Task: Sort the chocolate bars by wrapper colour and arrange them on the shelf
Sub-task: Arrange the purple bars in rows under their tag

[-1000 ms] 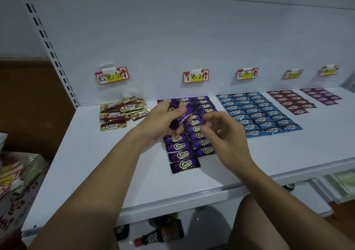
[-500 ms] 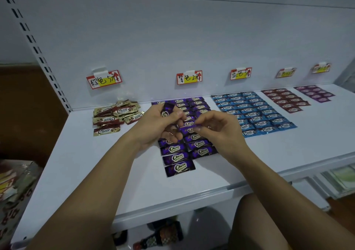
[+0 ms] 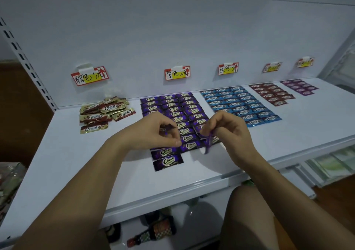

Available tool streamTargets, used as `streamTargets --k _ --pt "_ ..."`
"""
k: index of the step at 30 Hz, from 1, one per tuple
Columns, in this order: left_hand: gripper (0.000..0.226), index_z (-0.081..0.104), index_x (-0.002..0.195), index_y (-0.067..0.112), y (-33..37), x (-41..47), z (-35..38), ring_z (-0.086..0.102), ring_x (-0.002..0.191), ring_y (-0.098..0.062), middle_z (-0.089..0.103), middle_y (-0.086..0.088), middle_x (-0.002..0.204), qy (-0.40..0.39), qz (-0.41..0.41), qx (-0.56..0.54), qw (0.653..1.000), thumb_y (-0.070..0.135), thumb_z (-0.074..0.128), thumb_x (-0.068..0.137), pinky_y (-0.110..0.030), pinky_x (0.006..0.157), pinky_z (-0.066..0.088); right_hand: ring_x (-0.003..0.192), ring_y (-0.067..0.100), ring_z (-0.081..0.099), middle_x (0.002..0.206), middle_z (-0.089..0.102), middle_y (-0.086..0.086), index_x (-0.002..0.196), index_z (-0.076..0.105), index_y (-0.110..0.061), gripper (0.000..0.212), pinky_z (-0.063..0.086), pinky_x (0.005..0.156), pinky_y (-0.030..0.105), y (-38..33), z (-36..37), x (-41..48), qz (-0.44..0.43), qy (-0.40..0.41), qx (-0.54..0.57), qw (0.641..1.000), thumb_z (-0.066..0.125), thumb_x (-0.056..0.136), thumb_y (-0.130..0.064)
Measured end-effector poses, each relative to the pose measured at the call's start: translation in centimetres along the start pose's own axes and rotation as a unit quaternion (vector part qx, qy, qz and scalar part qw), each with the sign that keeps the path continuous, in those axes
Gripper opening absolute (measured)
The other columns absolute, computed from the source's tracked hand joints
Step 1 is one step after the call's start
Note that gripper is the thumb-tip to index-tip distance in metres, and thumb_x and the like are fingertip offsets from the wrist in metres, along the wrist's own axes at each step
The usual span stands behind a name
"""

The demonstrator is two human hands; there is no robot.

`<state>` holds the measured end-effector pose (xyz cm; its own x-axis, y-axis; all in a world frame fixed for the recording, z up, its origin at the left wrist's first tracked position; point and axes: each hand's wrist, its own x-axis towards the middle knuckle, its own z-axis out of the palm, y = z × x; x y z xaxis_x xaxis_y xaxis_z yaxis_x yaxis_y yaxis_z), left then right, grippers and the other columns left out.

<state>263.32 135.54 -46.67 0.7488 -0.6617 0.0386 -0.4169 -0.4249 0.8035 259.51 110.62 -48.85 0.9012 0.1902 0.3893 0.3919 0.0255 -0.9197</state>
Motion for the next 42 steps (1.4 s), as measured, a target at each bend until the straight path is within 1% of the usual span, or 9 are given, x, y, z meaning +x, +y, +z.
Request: streamTargets --k 5,8,11,15,18,25,31,38,42 --pt "0.007 0.079 0.088 0.016 -0.5 -0.1 0.1 0.064 0.071 -0.024 0.074 0.001 0.079 -0.080 0.010 0.021 0.997 0.018 0.083 0.083 -0.041 0.070 0.053 0.093 0.019 0.068 0.095 0.069 -0.003 0.106 0.068 -0.015 0.016 0.059 0.071 0.032 -0.7 -0.4 -1.3 -0.034 -0.053 -0.198 0.978 0.064 0.091 -0.009" --pt "0.011 0.079 0.092 0.020 -0.7 -0.3 -0.3 0.068 0.080 -0.028 0.075 0.001 0.087 -0.097 0.020 0.031 0.995 0.020 0.084 0.082 -0.048 0.077 0.054 0.083 0.009 0.065 0.090 0.070 -0.011 0.097 0.072 -0.019 0.019 0.054 0.071 0.024 0.0 0.4 -2.1 -0.115 -0.064 -0.309 0.942 0.081 0.082 -0.011" --pt "0.011 0.079 0.089 0.022 -0.8 -0.5 -0.5 0.068 0.081 -0.023 0.074 0.000 0.087 -0.103 0.010 0.033 0.994 0.019 0.085 0.081 -0.045 0.078 0.054 0.088 0.009 0.064 0.093 0.070 -0.007 0.088 0.076 -0.016 0.012 0.054 0.077 0.030 1.4 0.8 -2.9 -0.179 -0.121 -0.379 0.900 0.084 0.080 -0.012" --pt "0.009 0.080 0.088 0.022 -1.1 -0.7 -0.9 0.063 0.075 -0.036 0.071 -0.008 0.078 -0.103 0.006 0.043 0.994 0.025 0.085 0.081 -0.051 0.073 0.052 0.099 0.013 0.061 0.102 0.067 -0.007 0.096 0.076 -0.019 0.023 0.052 0.082 0.030 2.4 -0.1 -3.7 -0.153 -0.096 -0.402 0.898 0.084 0.080 -0.032" --pt "0.011 0.080 0.091 0.015 -0.9 -0.7 -1.1 0.070 0.078 -0.032 0.076 -0.004 0.082 -0.108 -0.007 0.025 0.994 0.020 0.084 0.081 -0.043 0.076 0.057 0.102 0.008 0.057 0.101 0.065 -0.010 0.100 0.075 -0.023 0.027 0.050 0.080 0.025 2.5 -0.9 -4.4 -0.109 -0.061 -0.423 0.897 0.080 0.081 -0.042" --pt "0.014 0.081 0.091 0.024 -1.3 -0.5 -0.7 0.070 0.085 -0.029 0.076 -0.004 0.085 -0.130 -0.031 0.070 0.988 0.025 0.087 0.078 -0.049 0.081 0.055 0.102 0.011 0.059 0.101 0.065 -0.014 0.102 0.074 -0.024 0.014 0.056 0.078 0.034 2.6 -0.8 -4.2 -0.073 -0.094 -0.416 0.901 0.075 0.089 -0.030" --pt "0.011 0.081 0.091 0.019 -1.1 -0.7 -0.6 0.072 0.085 -0.013 0.077 0.007 0.085 -0.129 -0.047 0.066 0.988 0.018 0.085 0.080 -0.025 0.078 0.054 0.103 0.010 0.059 0.100 0.060 -0.020 0.104 0.075 -0.022 0.015 0.057 0.078 0.027 2.5 -0.7 -4.2 -0.072 -0.084 -0.416 0.903 0.075 0.089 -0.022" --pt "0.011 0.081 0.090 0.019 -0.8 -0.8 -0.5 0.072 0.084 -0.017 0.077 0.005 0.085 -0.126 -0.054 0.071 0.988 0.017 0.085 0.081 -0.034 0.080 0.057 0.094 0.007 0.060 0.097 0.064 -0.016 0.102 0.076 -0.023 0.014 0.051 0.076 0.018 2.3 -0.3 -4.1 -0.061 -0.073 -0.423 0.901 0.077 0.087 -0.021" --pt "0.018 0.075 0.106 0.017 0.3 -1.0 -0.4 0.057 0.062 -0.004 0.065 0.024 0.069 -0.116 -0.035 0.050 0.991 0.012 0.077 0.088 -0.016 0.064 0.044 0.095 0.007 0.060 0.098 0.064 -0.017 0.102 0.075 -0.024 0.015 0.050 0.075 0.015 2.4 -0.3 -4.1 -0.057 -0.066 -0.412 0.907 0.077 0.087 -0.025"
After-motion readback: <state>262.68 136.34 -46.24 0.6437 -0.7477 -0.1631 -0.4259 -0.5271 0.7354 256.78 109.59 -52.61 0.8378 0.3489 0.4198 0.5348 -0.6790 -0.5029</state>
